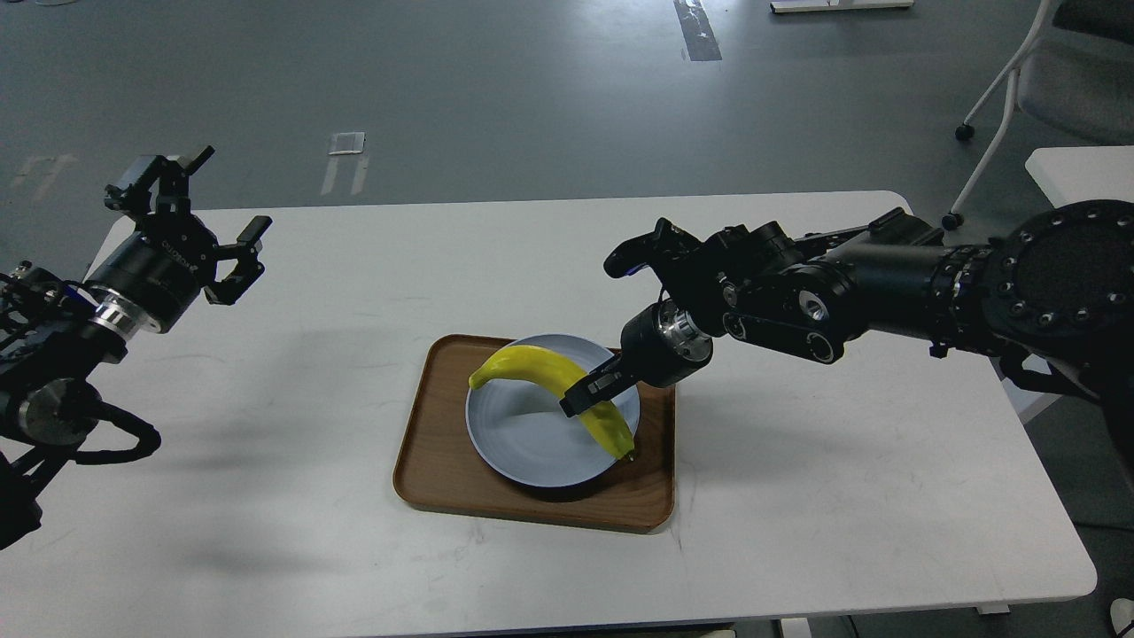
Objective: Place banana on plate with both arms
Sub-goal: 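Release the banana onto the plate and raise the right gripper away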
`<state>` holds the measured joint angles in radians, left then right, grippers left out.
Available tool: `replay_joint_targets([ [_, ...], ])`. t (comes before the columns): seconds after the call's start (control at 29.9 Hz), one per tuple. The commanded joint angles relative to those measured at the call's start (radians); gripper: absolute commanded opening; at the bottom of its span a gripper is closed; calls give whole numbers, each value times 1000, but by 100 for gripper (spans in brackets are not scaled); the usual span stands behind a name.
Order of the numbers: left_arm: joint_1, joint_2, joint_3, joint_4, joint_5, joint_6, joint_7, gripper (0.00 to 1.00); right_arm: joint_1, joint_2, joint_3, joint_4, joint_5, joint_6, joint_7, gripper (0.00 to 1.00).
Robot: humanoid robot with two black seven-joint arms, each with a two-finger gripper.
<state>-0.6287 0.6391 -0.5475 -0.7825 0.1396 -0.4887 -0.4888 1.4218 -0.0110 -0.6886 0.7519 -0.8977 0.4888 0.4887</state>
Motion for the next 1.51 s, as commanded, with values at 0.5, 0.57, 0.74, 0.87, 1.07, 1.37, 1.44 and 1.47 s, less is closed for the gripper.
replay_joint_targets([
  [0.5,6,10,1,-11,0,0,0,98,0,-64,38,-63,88,-7,0,100],
  [0.57,6,11,1,-11,0,0,0,98,8,-137,131,-68,144,-19,0,100],
  [0.74,6,4,1,-11,2,0,0,98,-65,-317,413,-71,227,-33,0,100],
  [0.87,6,-15,1,-11,2,0,0,98,-251,-415,708,-72,328,-41,0,100],
  [1.07,4,-70,9,6,5,0,0,98,-524,-425,1061,-71,474,-65,0,100],
  [1.37,-2,-148,20,71,5,0,0,98,-712,-373,1247,-68,648,-64,0,100],
  [1.44,-2,-160,20,74,5,0,0,98,-727,-357,1252,-68,663,-61,0,100],
  [1.47,-2,-160,20,74,5,0,0,98,-728,-356,1252,-68,665,-59,0,100],
])
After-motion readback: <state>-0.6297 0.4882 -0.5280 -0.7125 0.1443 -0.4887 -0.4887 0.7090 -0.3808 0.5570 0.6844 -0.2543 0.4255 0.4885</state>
